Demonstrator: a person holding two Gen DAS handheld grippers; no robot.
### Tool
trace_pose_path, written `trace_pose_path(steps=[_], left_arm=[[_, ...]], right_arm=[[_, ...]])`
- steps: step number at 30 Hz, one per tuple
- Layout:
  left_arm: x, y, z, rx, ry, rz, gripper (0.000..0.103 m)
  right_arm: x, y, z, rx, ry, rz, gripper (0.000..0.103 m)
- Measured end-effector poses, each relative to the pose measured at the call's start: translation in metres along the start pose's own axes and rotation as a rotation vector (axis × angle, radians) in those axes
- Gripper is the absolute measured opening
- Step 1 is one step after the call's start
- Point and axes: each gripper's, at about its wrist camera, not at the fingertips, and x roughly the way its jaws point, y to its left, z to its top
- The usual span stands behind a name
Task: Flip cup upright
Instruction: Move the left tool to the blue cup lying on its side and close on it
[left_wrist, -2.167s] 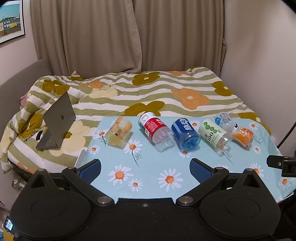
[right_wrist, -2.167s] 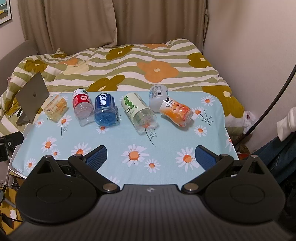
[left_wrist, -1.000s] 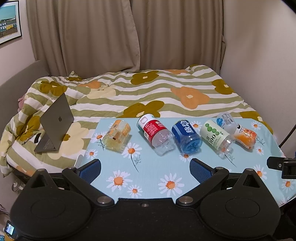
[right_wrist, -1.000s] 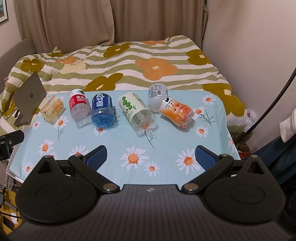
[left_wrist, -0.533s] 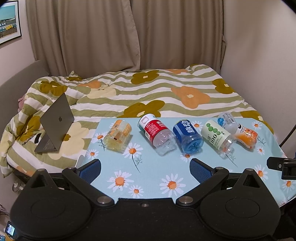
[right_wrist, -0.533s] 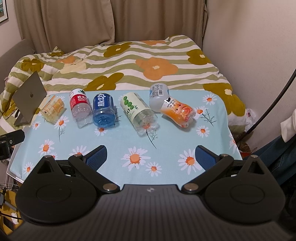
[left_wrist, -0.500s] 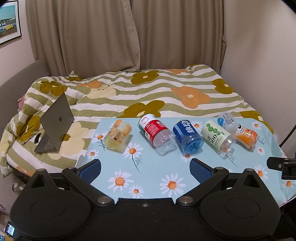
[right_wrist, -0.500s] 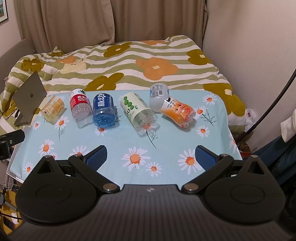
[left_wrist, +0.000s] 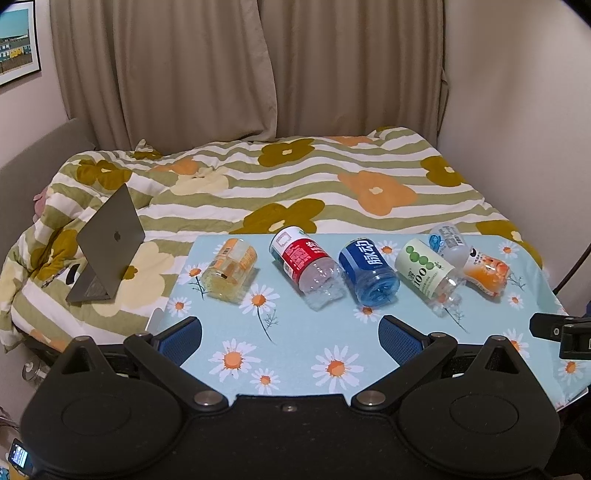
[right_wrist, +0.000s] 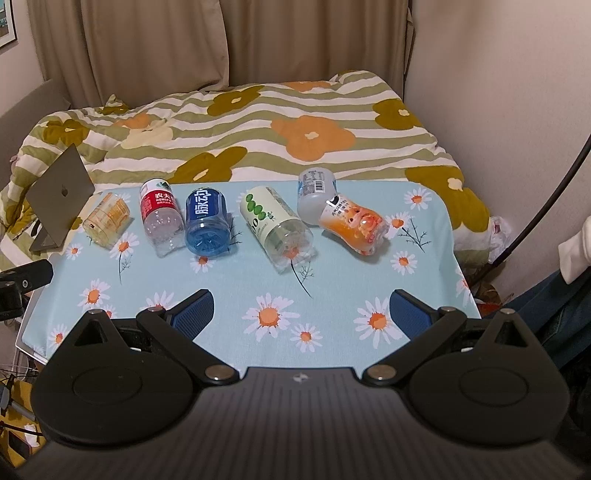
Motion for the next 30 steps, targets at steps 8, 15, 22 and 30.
trace_pose_path(steps=[8,15,22,30], left_arm=[[0.012,-0.023,0.018,-0.021,0.034,-0.014,0.103],[0.047,-0.053,0.040,-0.054,0.074,-0.016,0.103],[0.098,-0.080,0.066,-0.073,0.121,-0.013,0.102],[0.161,-0.107,0.082,-0.067,0.195,0.000,0.094]], right_arm=[[0.002,-0.024,0.010,0.017,0.023,0.031,0.103],[0.024,-0.051,0.016,-0.032,0.031,0.048,0.103],[0.057,-0.076,0.021,-0.057,0.061,0.088,0.103],[0.096,-0.101,0.018,-0.026,0.122,0.132,0.103]])
